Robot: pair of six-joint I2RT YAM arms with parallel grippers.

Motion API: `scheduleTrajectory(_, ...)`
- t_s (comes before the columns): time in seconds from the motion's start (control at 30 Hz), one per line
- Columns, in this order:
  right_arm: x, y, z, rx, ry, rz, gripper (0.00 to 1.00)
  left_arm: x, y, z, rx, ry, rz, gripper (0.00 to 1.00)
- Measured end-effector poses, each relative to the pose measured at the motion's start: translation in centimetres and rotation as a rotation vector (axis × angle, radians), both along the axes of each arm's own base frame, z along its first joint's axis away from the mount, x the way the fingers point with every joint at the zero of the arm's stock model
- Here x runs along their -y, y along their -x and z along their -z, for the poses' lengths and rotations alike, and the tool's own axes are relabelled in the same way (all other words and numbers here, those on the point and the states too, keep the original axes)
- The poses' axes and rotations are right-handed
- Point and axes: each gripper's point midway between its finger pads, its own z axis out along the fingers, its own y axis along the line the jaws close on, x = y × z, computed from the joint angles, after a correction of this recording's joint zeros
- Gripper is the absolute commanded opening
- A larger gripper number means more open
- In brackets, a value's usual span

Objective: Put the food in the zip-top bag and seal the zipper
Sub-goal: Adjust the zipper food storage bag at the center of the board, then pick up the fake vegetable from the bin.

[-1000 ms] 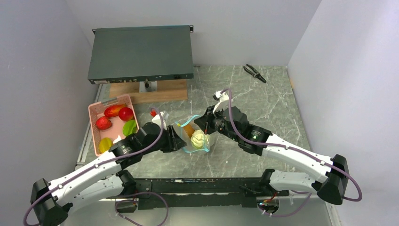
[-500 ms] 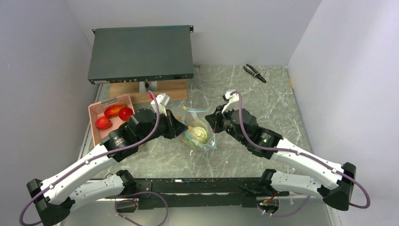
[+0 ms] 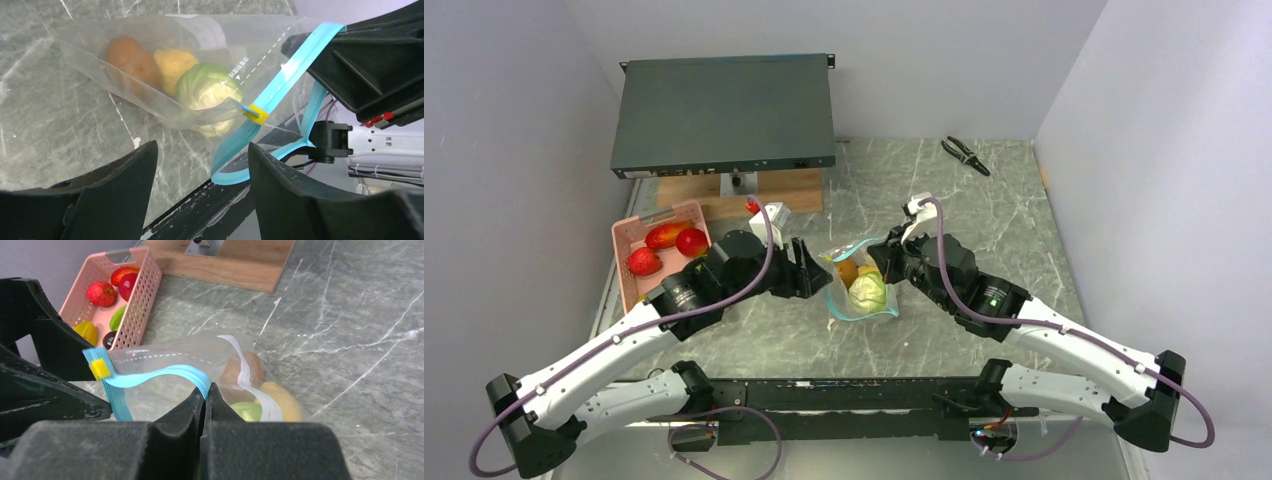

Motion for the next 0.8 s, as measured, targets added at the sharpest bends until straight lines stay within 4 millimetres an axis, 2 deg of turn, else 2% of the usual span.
scheduleTrajectory(0.1,-0.1,-0.1,0.8,-0.012,0.018,0.0,0.0,-0.3,0.2,0.2,0.002,-0.03,0.013,0.75)
scheduleTrajectory(0.23,-0.2,-0.1,1.5,-0.021,0.029,-0.002,0.0,-1.3,0.2,-1.0,0.037,-0.069,0.007,0.78)
scheduleTrajectory(0.33,-0.2,-0.1,1.5,-0.022,0.031,-0.003,0.0,-3.3,0.0,-2.1,0.085,-0.11,-0.051,0.81)
scheduleTrajectory(0.4,-0.2,-0.1,1.5,-0.022,0.031,-0.003,0.0,-5.1,-0.2,-1.9,0.102,-0.154,-0.11,0.84)
scheduleTrajectory(0.53,-0.2,-0.1,1.5,-0.022,0.031,-0.003,0.0,-9.6,-0.6,-0.5,0.106,-0.272,-0.266,0.9)
scheduleTrajectory(0.8,-0.3,0.0,1.6,-0.024,0.03,-0.012,0.0,-19.5,-1.8,5.9,0.035,-0.477,-0.617,0.98)
